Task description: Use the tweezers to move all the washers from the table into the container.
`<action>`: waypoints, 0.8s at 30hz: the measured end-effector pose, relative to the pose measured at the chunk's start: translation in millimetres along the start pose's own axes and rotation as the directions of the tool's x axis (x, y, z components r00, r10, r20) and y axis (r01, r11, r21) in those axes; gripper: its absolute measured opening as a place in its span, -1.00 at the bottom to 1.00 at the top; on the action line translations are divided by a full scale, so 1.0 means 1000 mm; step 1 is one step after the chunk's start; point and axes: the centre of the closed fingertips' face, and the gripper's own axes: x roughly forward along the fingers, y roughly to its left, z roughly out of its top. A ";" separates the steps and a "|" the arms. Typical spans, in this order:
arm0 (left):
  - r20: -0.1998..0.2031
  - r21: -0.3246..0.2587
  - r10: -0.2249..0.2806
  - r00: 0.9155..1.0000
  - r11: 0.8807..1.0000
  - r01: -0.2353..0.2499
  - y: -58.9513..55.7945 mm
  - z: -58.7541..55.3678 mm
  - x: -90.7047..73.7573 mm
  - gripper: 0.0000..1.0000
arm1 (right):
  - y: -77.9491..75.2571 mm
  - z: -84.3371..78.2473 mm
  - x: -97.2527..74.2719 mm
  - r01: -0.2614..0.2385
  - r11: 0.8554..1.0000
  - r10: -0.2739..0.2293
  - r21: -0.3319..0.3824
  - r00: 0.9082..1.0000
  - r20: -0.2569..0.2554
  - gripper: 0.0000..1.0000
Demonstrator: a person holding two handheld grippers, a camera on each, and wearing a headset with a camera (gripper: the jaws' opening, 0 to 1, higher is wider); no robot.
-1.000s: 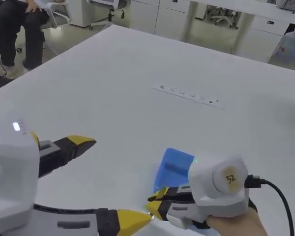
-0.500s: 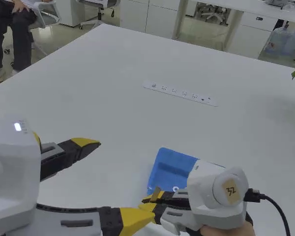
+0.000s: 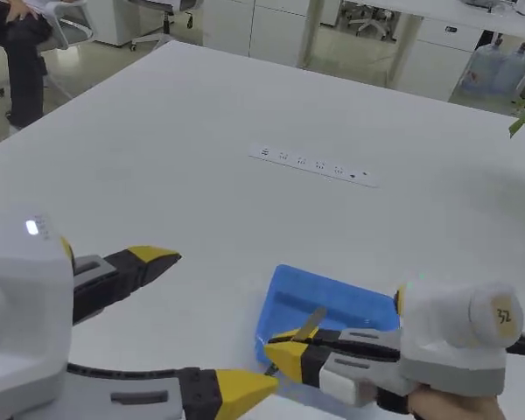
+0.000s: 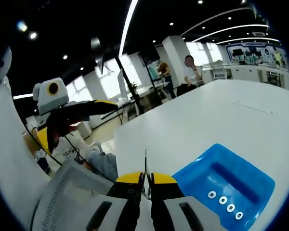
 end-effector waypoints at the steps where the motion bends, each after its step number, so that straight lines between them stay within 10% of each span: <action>1: 0.000 0.000 0.001 1.000 1.000 -0.001 0.000 0.000 0.000 0.68 | 0.002 0.002 -0.001 -0.020 1.000 0.020 0.022 1.000 -0.001 -0.95; 16: -0.008 -0.014 0.033 0.999 0.999 -0.033 0.009 -0.006 -0.006 0.68 | -0.065 0.021 -0.012 0.108 0.962 -0.138 0.251 0.985 0.103 -0.95; 24: -0.008 -0.019 0.046 0.999 0.999 -0.046 0.013 -0.006 -0.008 0.68 | -0.091 -0.002 -0.003 0.230 0.954 -0.233 0.194 0.972 -0.005 -0.95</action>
